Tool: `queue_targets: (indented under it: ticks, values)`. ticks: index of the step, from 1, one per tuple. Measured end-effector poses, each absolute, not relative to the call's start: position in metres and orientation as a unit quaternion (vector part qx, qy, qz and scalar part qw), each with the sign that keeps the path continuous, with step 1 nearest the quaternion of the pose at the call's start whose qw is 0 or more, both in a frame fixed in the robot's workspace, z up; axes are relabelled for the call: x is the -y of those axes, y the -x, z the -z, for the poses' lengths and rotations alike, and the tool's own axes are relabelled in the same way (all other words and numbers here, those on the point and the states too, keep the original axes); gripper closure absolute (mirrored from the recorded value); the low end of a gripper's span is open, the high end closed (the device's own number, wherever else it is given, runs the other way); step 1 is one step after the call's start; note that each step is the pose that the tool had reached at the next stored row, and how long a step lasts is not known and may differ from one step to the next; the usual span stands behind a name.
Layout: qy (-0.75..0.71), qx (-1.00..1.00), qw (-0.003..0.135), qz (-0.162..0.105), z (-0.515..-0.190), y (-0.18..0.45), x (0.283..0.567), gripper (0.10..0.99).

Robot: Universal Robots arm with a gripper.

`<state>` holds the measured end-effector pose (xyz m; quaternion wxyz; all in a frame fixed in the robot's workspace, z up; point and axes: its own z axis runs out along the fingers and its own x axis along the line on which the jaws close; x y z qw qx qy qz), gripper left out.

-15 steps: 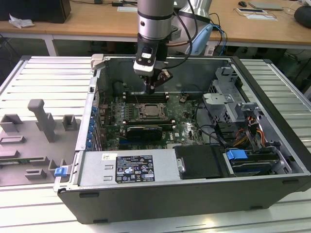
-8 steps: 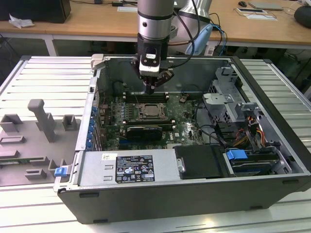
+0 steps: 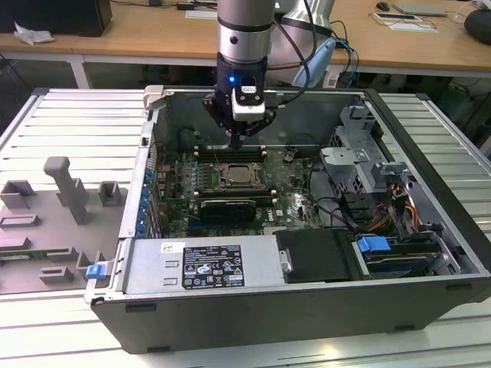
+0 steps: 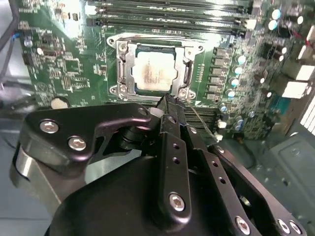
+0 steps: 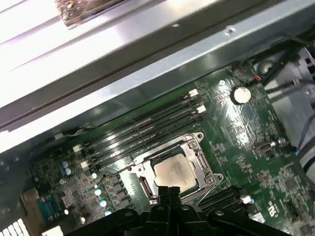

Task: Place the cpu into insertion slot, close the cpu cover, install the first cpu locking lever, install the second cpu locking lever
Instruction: 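Install the first cpu locking lever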

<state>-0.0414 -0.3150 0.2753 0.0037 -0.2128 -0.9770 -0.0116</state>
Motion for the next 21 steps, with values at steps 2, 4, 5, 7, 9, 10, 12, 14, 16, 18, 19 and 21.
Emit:
queue_targets:
  ticks: [2,4,5,7,9,10,12,14,16,18,19,21]
  values:
    - [0.166,0.986,0.004,0.011,-0.275,0.041,0.315,0.980]
    - [0.134,0.991,0.005,0.011,-0.275,0.041,0.315,0.980]
    - [0.123,0.992,0.005,0.011,-0.274,0.041,0.315,0.980]
    - [0.099,0.995,0.005,0.011,-0.274,0.041,0.315,0.980]
    - [0.079,0.997,0.005,0.011,-0.274,0.041,0.315,0.980]
    - [0.065,0.998,0.005,0.011,-0.274,0.041,0.315,0.980]
    - [0.036,0.999,0.006,0.011,-0.273,0.041,0.315,0.980]
    - [0.010,1.000,0.005,0.011,-0.273,0.041,0.315,0.980]
    - [-0.008,1.000,0.005,0.011,-0.271,0.042,0.315,0.980]
    - [-0.013,1.000,0.002,0.014,-0.268,0.049,0.315,0.980]
    - [-0.014,1.000,0.002,0.021,-0.267,0.053,0.315,0.980]
    - [-0.015,0.999,-0.001,0.029,-0.266,0.057,0.315,0.980]
